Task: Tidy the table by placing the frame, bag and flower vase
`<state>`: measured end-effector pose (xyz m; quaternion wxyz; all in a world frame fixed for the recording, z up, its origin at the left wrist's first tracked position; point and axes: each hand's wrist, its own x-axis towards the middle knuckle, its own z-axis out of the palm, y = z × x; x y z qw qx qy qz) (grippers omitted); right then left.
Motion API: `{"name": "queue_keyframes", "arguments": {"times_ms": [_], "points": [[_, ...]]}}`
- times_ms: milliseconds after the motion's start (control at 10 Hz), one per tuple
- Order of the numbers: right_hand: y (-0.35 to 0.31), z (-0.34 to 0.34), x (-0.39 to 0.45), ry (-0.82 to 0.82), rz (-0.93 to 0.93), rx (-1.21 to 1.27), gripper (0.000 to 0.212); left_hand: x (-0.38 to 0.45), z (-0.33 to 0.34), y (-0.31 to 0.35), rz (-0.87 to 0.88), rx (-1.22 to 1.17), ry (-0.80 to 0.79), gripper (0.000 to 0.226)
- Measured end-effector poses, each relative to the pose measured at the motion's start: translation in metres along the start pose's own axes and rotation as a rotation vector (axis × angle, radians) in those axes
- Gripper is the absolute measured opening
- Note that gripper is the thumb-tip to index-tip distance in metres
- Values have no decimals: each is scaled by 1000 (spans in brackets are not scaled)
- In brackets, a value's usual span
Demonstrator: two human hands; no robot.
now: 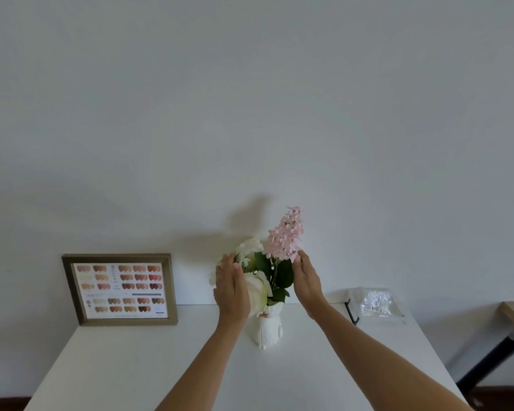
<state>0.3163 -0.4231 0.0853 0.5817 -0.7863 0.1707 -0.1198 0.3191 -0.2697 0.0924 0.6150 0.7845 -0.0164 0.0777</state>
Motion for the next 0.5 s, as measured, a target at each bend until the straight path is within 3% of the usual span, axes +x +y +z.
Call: {"name": "queue_keyframes", "arguments": {"times_ms": [200, 500], "points": [[-4, -17, -23, 46, 14, -20, 51, -13, -14, 0, -52, 78, 13, 48], [9, -33, -72, 106, 63, -35, 50, -38, -36, 1, 3, 33, 24, 47]]}}
